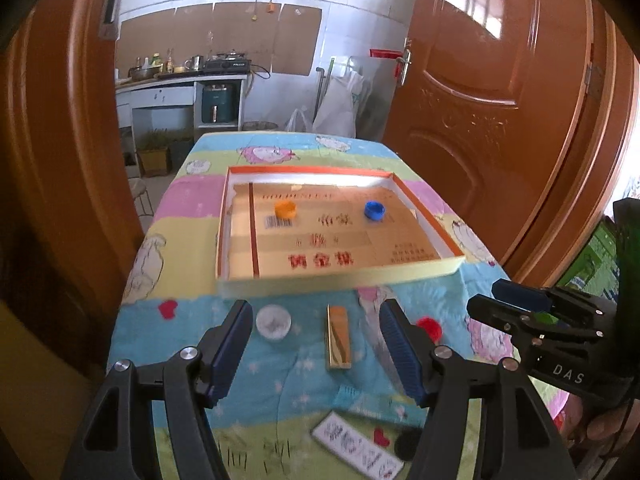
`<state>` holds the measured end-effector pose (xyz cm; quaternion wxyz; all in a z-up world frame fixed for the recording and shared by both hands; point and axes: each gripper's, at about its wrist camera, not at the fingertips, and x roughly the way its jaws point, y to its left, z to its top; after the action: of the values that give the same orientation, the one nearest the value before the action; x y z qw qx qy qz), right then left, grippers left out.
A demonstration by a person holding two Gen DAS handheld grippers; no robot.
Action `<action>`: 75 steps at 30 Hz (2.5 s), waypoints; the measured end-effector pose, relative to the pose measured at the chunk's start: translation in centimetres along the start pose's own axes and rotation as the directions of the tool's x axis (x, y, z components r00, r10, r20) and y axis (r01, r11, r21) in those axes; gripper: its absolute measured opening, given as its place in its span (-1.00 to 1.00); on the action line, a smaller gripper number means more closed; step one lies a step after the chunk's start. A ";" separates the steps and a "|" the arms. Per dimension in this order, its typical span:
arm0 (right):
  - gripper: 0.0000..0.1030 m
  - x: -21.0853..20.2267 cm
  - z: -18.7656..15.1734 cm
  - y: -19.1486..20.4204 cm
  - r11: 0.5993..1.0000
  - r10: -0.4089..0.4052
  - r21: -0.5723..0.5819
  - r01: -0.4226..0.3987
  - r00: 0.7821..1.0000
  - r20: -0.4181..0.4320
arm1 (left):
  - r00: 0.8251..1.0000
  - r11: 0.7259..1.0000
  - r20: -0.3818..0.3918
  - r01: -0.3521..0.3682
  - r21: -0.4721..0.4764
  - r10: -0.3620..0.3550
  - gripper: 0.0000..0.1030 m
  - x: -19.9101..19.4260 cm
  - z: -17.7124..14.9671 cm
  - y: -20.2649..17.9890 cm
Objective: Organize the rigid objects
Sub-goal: 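Withdraw both tools from the tray back toward the remaining objects, then grasp the white Hello Kitty box with the left tool while the right tool grasps the orange black-topped cap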
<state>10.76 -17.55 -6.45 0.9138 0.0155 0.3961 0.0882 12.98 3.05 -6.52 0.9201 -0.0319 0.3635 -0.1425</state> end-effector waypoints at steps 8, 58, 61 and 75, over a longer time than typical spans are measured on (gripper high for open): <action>-0.09 -1.3 -2.5 0.9 1.000 -0.001 -0.004 0.001 1.000 0.000 | 1.000 1.000 -0.017 -0.014 -0.027 0.014 0.27 -1.1 -3.3 -0.1; -0.09 -2.7 -6.6 -0.1 0.999 0.001 0.035 -0.001 1.000 -0.008 | 0.985 0.993 -0.134 -0.106 0.041 0.111 0.27 -0.7 -11.8 -2.2; -0.09 -2.3 -6.7 0.0 0.999 0.005 0.036 -0.005 1.000 -0.016 | 0.985 0.994 -0.133 -0.113 0.010 0.114 0.27 -0.8 -11.5 -1.0; -0.09 -0.5 -11.1 3.9 0.973 0.117 -0.193 -0.127 0.991 -0.062 | 0.982 0.989 -0.123 -0.139 0.047 0.144 0.11 1.8 -9.6 -1.2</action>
<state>1.78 -14.23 -13.29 0.8935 -0.0527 0.4065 0.1834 7.42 1.84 -14.57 0.9034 0.0208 0.4195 -0.0856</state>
